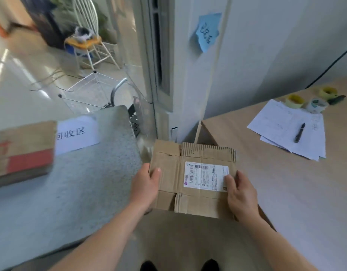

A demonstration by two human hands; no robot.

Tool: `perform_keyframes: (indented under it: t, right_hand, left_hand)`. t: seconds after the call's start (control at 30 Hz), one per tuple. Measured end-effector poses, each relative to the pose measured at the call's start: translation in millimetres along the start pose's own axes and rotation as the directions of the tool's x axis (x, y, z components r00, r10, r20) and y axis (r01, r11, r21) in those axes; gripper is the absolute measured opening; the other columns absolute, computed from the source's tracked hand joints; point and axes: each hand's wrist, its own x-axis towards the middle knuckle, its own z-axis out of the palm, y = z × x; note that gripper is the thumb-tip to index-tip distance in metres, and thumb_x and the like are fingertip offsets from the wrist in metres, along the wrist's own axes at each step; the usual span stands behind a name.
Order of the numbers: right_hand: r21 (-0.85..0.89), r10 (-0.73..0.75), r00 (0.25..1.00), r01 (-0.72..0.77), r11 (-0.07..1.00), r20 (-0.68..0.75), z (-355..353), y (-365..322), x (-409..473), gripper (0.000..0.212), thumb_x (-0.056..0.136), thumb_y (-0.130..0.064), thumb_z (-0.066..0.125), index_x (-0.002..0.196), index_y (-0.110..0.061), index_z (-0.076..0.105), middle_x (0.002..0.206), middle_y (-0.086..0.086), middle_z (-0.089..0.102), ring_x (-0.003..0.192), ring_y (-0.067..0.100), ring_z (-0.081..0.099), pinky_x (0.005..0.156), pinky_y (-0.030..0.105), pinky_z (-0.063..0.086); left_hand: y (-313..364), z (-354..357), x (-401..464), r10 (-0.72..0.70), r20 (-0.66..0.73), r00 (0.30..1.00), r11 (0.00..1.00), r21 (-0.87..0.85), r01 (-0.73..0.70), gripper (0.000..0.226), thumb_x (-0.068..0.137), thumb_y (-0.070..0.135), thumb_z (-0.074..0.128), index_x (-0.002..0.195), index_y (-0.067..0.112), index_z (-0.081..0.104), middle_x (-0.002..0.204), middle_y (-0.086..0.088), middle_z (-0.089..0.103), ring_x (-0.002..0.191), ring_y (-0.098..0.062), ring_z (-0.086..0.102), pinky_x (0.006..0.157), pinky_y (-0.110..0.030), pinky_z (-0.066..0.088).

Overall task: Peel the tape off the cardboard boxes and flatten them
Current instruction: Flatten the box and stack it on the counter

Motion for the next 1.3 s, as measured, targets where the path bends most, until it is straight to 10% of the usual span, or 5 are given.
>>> perform_keyframes:
  t: [0.8, 1.3]
  right_hand:
    - [0.050, -0.349, 0.797, 0.375, 0.926, 0.492, 243.9, -193.9, -20.4, 0.031, 0.098, -0.048, 0.051, 0.085, -0.020, 0.057, 0.078, 0.000, 0.065, 0.072, 0.020, 0.062, 0.067, 0.041, 0.052]
    - [0.014, -0.346, 0.762, 0.405, 0.914, 0.548, 407.4, -271.6, -52.9, 0.024, 0.099, -0.046, 0.051, 0.091, -0.024, 0.054, 0.085, -0.005, 0.062, 0.077, 0.012, 0.059, 0.059, 0.031, 0.045]
  left_hand:
    - [-130.3, -221.1, 9.3, -0.296, -0.521, 0.801, 0.953, -0.110, 0.281, 0.012, 0.102, 0.034, 0.050, 0.097, 0.025, 0.055, 0.077, 0.008, 0.061, 0.066, -0.009, 0.059, 0.051, -0.026, 0.038]
    - [-234.3, -334.9, 88.4, -0.397, -0.495, 0.773, 0.914, -0.137, 0.381, 0.015, 0.096, 0.040, 0.058, 0.108, 0.033, 0.052, 0.087, 0.015, 0.063, 0.075, -0.008, 0.061, 0.064, -0.031, 0.053]
